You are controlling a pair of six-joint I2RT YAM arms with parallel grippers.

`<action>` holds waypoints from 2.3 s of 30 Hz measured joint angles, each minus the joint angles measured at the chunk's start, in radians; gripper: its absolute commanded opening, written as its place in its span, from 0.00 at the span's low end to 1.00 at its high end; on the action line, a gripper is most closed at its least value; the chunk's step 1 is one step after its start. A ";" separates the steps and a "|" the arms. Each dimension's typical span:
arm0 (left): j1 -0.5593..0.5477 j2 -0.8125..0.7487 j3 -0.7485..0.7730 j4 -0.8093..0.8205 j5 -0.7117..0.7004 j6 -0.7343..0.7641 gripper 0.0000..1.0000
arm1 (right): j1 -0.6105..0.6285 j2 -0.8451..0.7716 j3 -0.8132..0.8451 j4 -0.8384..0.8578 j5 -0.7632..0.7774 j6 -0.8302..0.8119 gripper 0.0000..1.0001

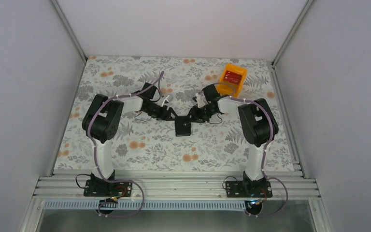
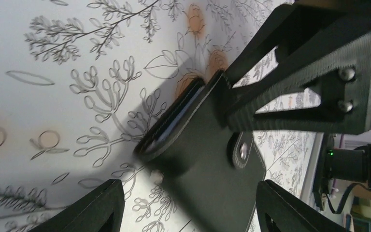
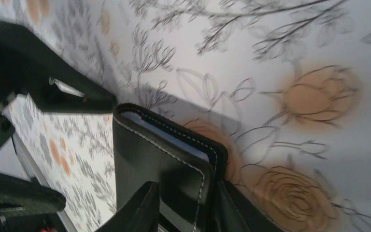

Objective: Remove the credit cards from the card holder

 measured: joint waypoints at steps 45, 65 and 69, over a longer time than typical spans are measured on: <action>0.179 -0.787 0.306 -0.567 0.028 0.500 1.00 | 0.171 -0.285 0.655 -0.031 -0.369 -0.466 0.04; 0.200 -0.920 0.206 -0.497 0.100 0.327 0.02 | 0.220 -0.302 0.621 -0.029 -0.413 -0.523 0.47; 0.234 -0.949 0.164 -0.428 0.018 0.214 0.02 | 0.227 -0.306 0.637 -0.034 -0.097 -0.441 0.53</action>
